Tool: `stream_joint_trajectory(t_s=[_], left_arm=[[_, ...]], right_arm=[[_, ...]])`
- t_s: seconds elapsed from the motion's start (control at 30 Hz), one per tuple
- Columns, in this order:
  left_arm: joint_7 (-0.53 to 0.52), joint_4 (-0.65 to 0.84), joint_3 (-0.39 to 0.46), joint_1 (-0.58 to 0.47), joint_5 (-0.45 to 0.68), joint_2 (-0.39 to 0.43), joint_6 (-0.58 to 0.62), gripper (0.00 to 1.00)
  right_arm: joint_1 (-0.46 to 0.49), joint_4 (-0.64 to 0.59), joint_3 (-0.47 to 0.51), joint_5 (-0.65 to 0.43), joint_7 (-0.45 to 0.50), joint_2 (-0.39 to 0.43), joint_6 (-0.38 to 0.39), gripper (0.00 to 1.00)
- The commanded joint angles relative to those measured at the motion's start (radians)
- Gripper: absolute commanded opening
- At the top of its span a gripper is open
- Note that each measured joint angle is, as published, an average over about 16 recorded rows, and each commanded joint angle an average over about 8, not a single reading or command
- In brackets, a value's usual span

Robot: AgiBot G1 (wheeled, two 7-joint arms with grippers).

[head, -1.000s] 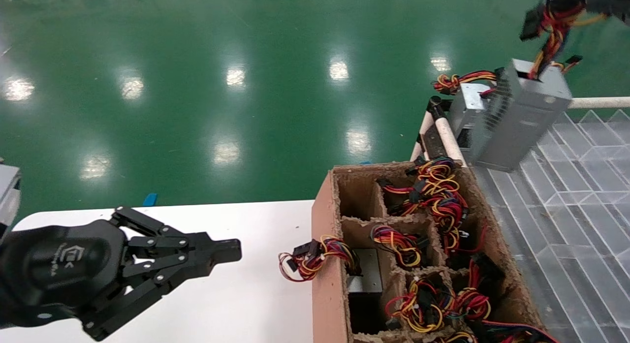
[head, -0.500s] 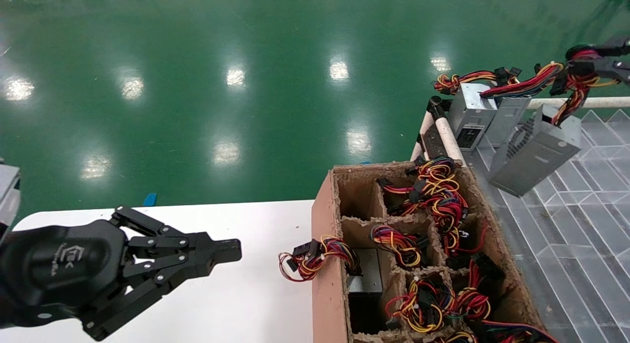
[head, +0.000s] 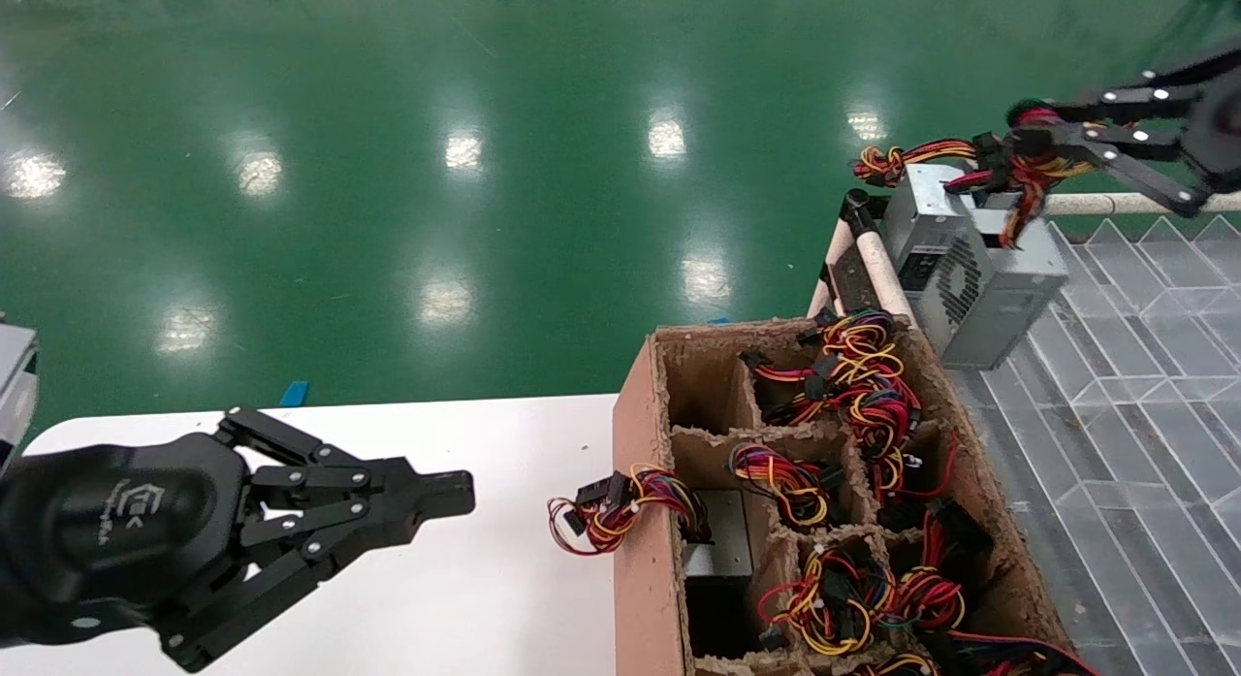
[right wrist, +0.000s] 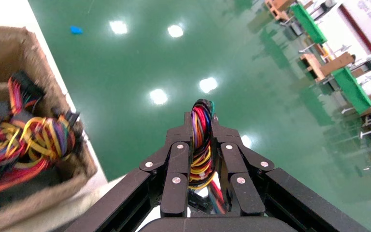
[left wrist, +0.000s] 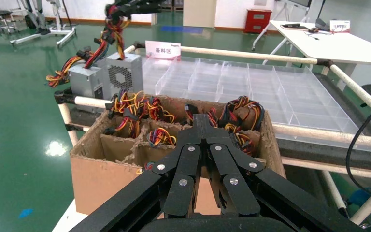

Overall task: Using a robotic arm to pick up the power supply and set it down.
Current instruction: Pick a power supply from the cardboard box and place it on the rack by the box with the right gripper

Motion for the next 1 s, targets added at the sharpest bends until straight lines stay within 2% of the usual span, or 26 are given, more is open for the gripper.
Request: stream_joint_trajectory(t_s=[0.03,0.37,0.63,0.93,0.97,1.0], left_arm=[[0.0,0.0,0.0,0.0,0.0,0.0,0.0,0.0],[0.0,0.0,0.0,0.0,0.0,0.0,0.0,0.0],[0.0,0.0,0.0,0.0,0.0,0.0,0.0,0.0],[0.0,0.0,0.0,0.0,0.0,0.0,0.0,0.0],[0.0,0.0,0.0,0.0,0.0,0.0,0.0,0.0],[0.0,0.0,0.0,0.0,0.0,0.0,0.0,0.0]], right_arm=[[0.005,-0.033,0.001,0.003,-0.017,-0.02,0.004,0.0],[-0.023,-0.182,0.032,0.042,-0.096,-0.093,0.147,0.0],[-0.053,-0.243,0.06,0.08,-0.156,-0.135,0.237,0.0],[-0.096,-0.289,0.089,0.122,-0.167,-0.167,0.304,0.0],[-0.099,-0.291,0.091,0.124,-0.167,-0.17,0.31,0.03],[-0.102,-0.293,0.092,0.126,-0.167,-0.172,0.314,0.1]])
